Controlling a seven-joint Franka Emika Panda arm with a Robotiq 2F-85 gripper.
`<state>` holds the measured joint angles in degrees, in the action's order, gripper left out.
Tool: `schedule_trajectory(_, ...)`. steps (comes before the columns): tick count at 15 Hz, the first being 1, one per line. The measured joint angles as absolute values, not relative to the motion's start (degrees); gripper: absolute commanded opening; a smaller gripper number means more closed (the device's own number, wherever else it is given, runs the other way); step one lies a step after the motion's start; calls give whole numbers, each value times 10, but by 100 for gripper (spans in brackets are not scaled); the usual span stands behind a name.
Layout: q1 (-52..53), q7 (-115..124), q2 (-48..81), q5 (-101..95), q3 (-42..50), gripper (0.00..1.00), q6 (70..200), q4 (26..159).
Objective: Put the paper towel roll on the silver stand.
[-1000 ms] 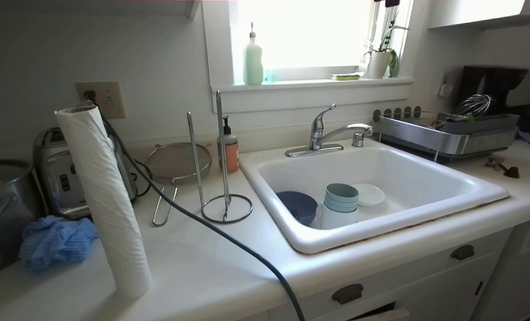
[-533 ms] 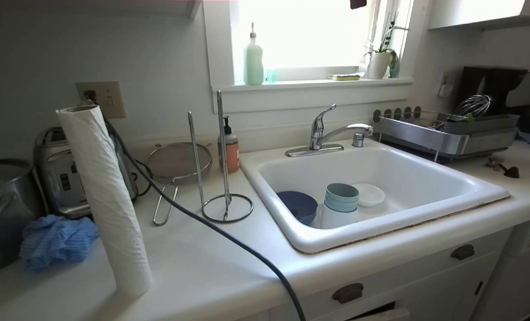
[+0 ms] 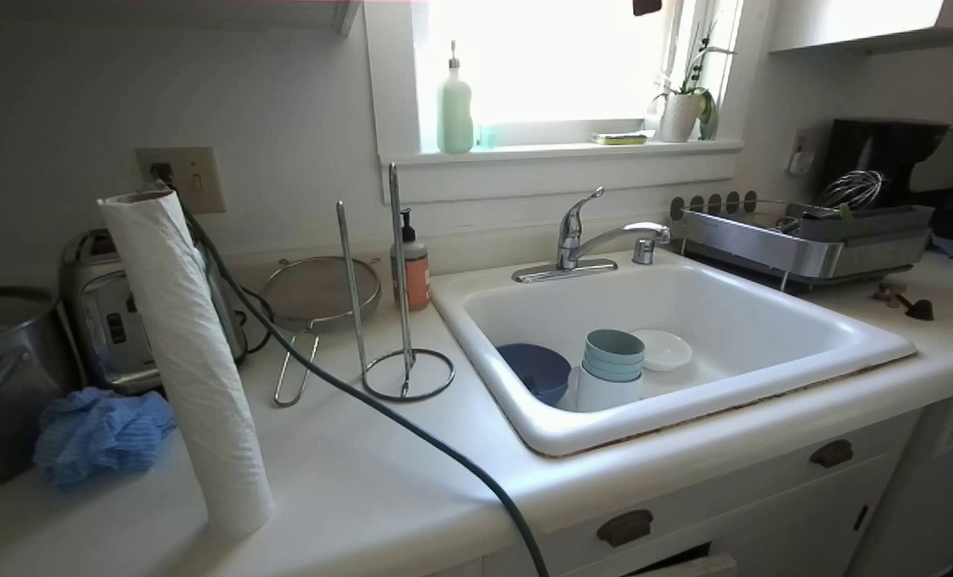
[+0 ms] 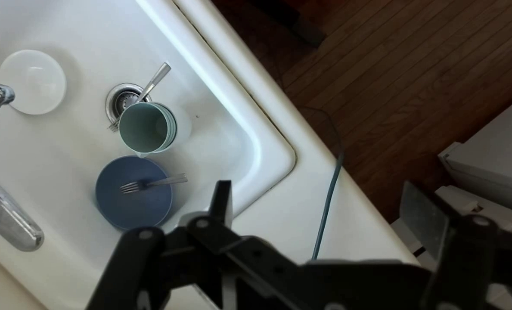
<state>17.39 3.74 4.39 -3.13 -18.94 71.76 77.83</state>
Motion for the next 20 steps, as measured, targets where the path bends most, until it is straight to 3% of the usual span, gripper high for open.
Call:
schedule_trajectory(5,198,52,104,-27,-196,100,769,728)
schedule_trajectory(20,344,363,432,15,-196,97,843,384)
